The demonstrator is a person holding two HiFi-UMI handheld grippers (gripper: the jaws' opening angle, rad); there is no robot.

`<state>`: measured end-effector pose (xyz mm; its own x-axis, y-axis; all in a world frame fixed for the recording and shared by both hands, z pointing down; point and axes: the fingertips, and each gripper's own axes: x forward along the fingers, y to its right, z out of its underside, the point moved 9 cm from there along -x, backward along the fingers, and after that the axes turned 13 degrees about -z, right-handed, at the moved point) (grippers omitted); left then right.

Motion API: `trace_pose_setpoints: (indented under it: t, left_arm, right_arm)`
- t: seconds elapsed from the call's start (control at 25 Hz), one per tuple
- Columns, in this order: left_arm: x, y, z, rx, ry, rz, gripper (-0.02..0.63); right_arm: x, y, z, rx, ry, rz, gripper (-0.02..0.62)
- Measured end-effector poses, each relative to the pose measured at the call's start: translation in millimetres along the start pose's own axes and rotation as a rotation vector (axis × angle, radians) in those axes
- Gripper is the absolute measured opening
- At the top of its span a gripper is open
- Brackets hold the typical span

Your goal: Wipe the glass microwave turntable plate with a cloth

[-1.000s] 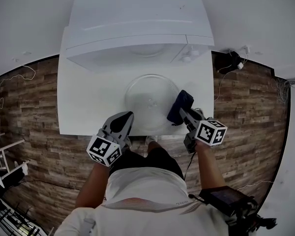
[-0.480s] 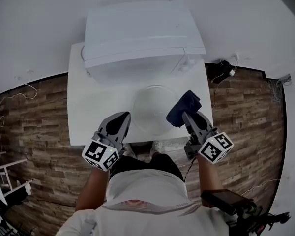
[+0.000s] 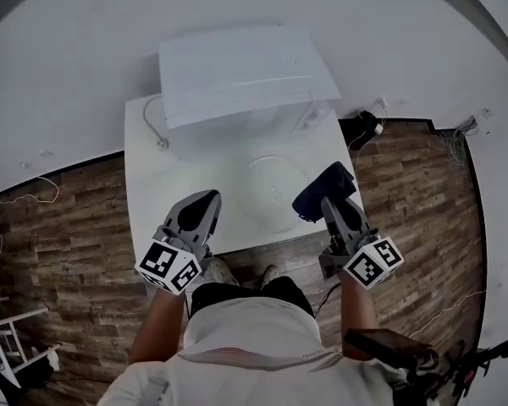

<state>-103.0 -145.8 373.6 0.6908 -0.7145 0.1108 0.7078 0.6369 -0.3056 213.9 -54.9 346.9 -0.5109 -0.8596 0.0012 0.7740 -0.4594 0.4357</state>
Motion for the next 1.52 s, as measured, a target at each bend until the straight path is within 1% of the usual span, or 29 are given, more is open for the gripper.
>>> trace_pose_setpoints:
  t: [0.08,0.32,0.44,0.6,0.8,1.08,1.32,1.52]
  left_arm:
    - [-8.7,2.0,-4.1,-0.012,0.021,0.002,0.011]
    - [-30.2,9.3,-8.3,0.006,0.053,-0.033,0.011]
    - [-38.1,25.3,-8.6,0.018,0.056,-0.036,0.011]
    - [-50.5,60.2,-7.0,0.05,0.055,-0.018,0.011]
    - [-70.4,107.4,8.6,0.066,0.026,0.006,0.01]
    - [-120.3,167.1,26.9,0.104,0.005,-0.001,0.01]
    - [-148.0,189.7,25.3,0.147,0.006,-0.018,0.011]
    - [-150.2,191.2,22.3,0.134,0.012,0.014,0.011]
  right_arm:
    - [-4.9,-7.8,-7.8,-0.033,0.007,0.003,0.063]
    - [-27.0,-14.1,-26.1,-0.119,0.04,0.017,0.063]
    - [-48.8,-16.7,-25.7,-0.104,0.058,0.013,0.063]
    - [-82.5,-25.3,-22.8,-0.093,0.057,0.0,0.064]
    - [-130.0,-36.5,-16.3,-0.089,0.057,-0.015,0.063]
    - [-190.1,-59.6,2.4,-0.076,0.057,-0.049,0.063]
    - [-212.3,-72.1,19.5,-0.055,0.082,-0.078,0.063]
    - [-221.8,-83.9,21.5,-0.06,0.086,-0.058,0.063]
